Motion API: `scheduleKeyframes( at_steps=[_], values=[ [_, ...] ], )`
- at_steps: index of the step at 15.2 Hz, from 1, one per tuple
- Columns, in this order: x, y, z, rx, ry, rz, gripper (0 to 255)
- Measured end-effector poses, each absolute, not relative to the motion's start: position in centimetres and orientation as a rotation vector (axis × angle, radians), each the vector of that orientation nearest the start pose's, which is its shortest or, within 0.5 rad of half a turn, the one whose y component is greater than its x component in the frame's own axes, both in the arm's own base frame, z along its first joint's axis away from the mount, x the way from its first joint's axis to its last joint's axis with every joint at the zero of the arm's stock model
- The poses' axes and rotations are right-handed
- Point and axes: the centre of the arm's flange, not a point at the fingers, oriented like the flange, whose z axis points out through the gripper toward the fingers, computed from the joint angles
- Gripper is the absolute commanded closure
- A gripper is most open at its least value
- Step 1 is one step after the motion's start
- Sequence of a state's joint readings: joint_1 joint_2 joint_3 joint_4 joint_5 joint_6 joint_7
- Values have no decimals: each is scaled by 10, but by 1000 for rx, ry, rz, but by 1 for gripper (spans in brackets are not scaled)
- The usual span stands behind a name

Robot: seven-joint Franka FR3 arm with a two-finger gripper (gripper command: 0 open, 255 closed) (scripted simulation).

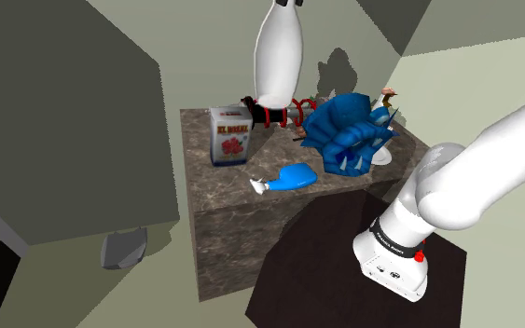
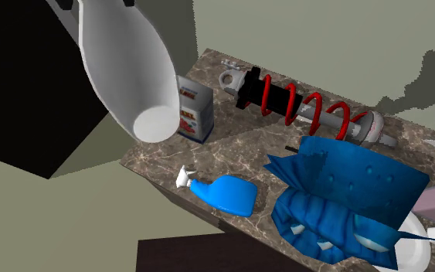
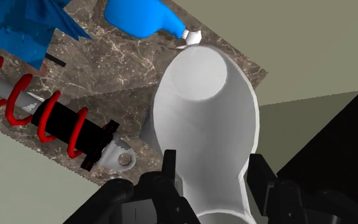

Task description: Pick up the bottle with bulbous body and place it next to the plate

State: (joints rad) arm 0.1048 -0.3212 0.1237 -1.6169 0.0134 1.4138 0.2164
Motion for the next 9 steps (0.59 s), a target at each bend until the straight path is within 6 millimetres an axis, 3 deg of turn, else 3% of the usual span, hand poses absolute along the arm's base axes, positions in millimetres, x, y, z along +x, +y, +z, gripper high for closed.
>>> scheduleKeyframes(
  at_steps=[9],
  values=[
    [349, 8, 746, -3135, -17, -186, 255]
  ],
)
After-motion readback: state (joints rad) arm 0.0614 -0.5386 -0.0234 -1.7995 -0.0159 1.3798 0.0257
